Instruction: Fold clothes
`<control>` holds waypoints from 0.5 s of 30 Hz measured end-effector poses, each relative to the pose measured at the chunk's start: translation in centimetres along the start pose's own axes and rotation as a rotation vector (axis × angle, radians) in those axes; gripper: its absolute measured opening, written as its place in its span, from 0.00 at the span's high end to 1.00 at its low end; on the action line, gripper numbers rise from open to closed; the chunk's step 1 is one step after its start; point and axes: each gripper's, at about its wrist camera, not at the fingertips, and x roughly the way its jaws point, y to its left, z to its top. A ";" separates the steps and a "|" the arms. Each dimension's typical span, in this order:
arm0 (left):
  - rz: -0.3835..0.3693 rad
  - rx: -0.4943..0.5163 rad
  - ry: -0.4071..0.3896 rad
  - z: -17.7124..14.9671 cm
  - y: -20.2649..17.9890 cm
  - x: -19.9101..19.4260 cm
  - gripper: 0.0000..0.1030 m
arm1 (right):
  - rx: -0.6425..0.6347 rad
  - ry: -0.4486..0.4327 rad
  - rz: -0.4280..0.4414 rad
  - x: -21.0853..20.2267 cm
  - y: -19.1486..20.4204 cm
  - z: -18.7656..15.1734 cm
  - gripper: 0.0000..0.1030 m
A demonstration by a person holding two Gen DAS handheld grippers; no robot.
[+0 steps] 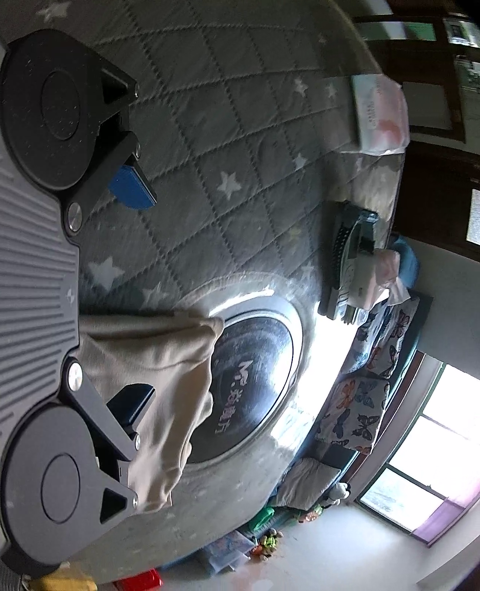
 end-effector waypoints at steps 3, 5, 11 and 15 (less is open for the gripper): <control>-0.026 -0.026 0.012 0.1 -0.1 0.1 0.02 | 0.017 0.004 -0.012 0.0 -0.2 0.1 0.71; -0.044 -0.054 0.021 0.2 0.0 0.3 0.03 | 0.043 0.000 -0.005 -0.1 -0.7 0.1 0.79; -0.088 -0.142 0.062 0.5 0.4 1.0 0.05 | 0.224 -0.032 0.068 -1.5 -3.7 0.1 0.91; -0.112 -0.180 0.089 0.5 0.4 1.5 0.11 | 0.317 -0.064 0.113 -2.6 -5.5 0.0 0.92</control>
